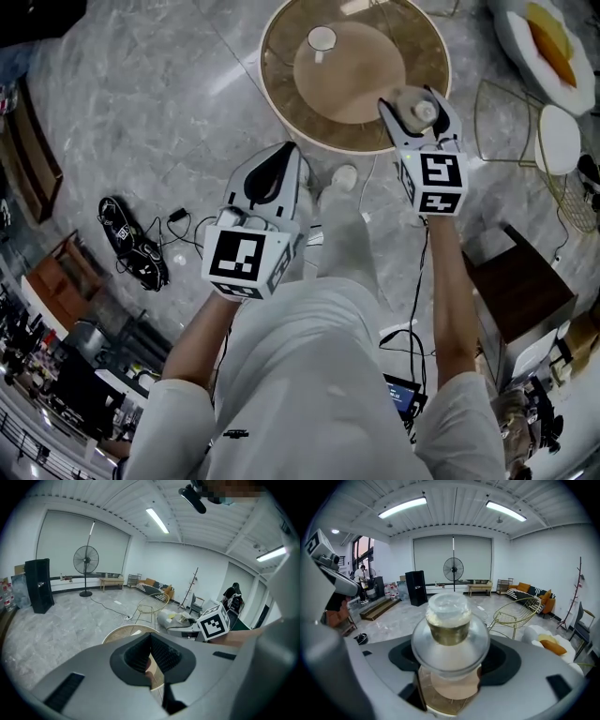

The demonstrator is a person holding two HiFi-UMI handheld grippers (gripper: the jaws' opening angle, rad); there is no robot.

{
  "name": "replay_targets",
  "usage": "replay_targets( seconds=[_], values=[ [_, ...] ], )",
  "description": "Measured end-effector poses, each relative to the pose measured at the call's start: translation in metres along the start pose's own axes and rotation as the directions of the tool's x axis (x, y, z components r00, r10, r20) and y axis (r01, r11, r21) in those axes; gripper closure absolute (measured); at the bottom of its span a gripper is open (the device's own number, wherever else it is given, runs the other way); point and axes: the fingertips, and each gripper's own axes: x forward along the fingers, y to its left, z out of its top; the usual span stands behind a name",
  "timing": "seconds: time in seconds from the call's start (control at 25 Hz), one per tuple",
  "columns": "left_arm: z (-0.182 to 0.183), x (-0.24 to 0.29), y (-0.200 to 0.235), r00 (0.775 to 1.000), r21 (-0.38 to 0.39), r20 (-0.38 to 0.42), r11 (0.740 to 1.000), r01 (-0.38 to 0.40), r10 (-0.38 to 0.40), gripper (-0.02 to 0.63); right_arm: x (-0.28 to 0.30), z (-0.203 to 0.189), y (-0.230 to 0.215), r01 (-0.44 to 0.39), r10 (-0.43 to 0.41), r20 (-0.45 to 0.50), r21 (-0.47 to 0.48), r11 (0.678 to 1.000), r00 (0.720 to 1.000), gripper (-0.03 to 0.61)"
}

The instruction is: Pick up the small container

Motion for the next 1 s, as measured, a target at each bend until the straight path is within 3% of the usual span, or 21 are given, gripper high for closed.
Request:
replay_targets(
  seconds=[1.0],
  values=[
    [0.080, -0.074, -0.028, 0.988, 0.017, 0.157, 1.000, -0.017, 0.015, 0.595, -0.178, 0.077, 0.005, 0.085, -0.088, 0.033, 0.067, 0.994, 0.996, 0.241]
  ],
)
